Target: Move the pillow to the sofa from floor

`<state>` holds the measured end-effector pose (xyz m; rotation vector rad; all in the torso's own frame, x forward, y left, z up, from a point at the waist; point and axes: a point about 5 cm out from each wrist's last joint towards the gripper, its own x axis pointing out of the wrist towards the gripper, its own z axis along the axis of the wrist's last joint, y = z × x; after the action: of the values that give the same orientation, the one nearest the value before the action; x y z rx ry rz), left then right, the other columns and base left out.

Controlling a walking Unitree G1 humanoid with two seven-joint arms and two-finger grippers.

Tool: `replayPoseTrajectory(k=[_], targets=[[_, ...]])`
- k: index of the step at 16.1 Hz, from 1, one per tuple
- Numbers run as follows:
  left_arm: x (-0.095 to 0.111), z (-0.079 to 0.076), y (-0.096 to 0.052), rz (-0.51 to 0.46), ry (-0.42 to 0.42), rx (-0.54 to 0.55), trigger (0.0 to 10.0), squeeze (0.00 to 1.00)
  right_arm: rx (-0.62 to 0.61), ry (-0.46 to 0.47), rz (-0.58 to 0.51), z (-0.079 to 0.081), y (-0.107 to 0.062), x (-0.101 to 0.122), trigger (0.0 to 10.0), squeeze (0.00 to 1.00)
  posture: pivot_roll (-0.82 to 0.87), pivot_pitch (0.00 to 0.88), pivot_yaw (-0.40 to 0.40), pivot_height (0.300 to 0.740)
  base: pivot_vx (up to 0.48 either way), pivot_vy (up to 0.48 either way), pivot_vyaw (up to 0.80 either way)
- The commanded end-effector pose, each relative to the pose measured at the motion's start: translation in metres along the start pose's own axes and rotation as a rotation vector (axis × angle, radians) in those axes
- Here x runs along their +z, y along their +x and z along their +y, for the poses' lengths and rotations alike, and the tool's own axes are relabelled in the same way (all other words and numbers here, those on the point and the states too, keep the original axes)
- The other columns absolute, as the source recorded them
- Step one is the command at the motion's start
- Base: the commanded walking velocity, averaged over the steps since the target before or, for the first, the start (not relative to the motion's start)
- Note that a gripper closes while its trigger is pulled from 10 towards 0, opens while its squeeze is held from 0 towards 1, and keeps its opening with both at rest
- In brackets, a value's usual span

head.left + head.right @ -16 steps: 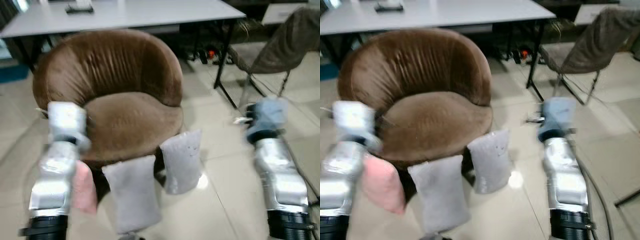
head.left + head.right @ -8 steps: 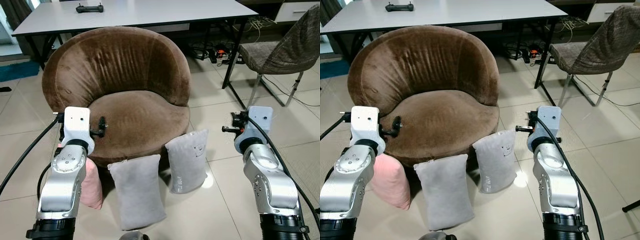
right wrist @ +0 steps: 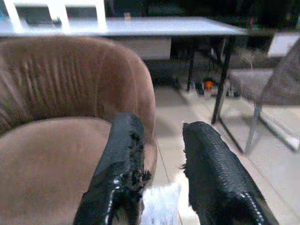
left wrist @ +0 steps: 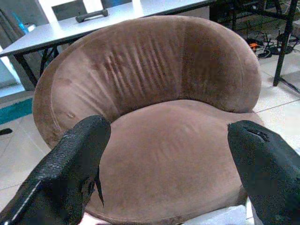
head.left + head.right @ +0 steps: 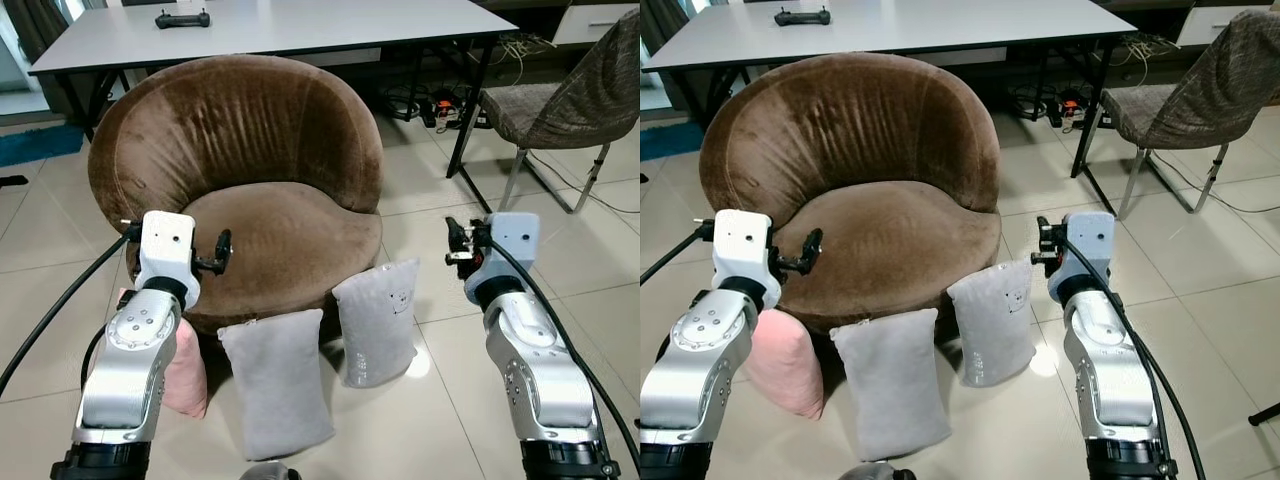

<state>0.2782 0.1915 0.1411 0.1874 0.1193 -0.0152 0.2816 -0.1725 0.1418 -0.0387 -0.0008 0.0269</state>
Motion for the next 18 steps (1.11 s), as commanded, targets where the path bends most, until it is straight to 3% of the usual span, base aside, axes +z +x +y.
replayPoseTrajectory(k=[1,2,4,5,8,9,10,17,18], targets=[[0.01,0.0,0.003,-0.084,0.006,0.01,10.0,1.0,0.015,-0.023,-0.081,0.003,-0.002,0.008,10.0,1.0,0.06,0.0,0.073,0.74,0.0,0.0,0.0],[0.013,0.001,0.005,-0.141,-0.003,0.052,10.0,1.0,-0.004,-0.02,-0.084,0.003,-0.001,0.008,10.0,1.0,0.06,0.0,0.07,0.74,0.0,0.0,0.0],[0.006,0.007,0.009,-0.152,-0.062,0.133,10.0,1.0,-0.032,-0.029,-0.108,0.005,0.001,0.005,10.0,1.0,0.06,0.0,0.069,0.74,0.0,0.0,0.0],[0.0,0.007,0.009,-0.138,-0.073,0.101,10.0,0.0,0.015,-0.007,-0.073,0.008,0.0,0.0,10.0,0.0,0.06,0.0,0.069,0.74,0.0,0.0,0.0],[-0.021,0.004,0.002,-0.083,-0.103,-0.053,10.0,0.0,0.062,0.036,-0.008,0.007,-0.005,-0.018,9.6,0.0,0.06,0.0,0.063,0.74,0.0,0.0,0.0],[-0.027,0.006,-0.004,-0.098,-0.134,-0.06,7.6,0.0,0.059,0.042,-0.002,0.005,-0.006,-0.022,0.0,0.0,0.07,0.0,0.057,0.74,0.0,0.0,0.0],[-0.027,0.006,-0.008,-0.116,-0.141,-0.06,0.0,0.0,0.064,0.041,0.001,0.004,-0.007,-0.024,0.0,0.0,0.07,0.0,0.051,0.74,0.0,0.0,0.0],[-0.022,0.004,-0.011,-0.168,-0.123,-0.074,0.0,0.0,0.065,0.055,-0.017,0.005,-0.007,-0.024,0.0,0.0,0.07,0.0,0.054,0.74,0.0,0.0,0.0],[-0.021,0.004,-0.011,-0.173,-0.116,-0.067,0.6,0.0,0.054,0.066,-0.037,0.005,-0.006,-0.022,0.0,0.0,0.07,0.0,0.054,0.74,0.0,0.0,0.0]])
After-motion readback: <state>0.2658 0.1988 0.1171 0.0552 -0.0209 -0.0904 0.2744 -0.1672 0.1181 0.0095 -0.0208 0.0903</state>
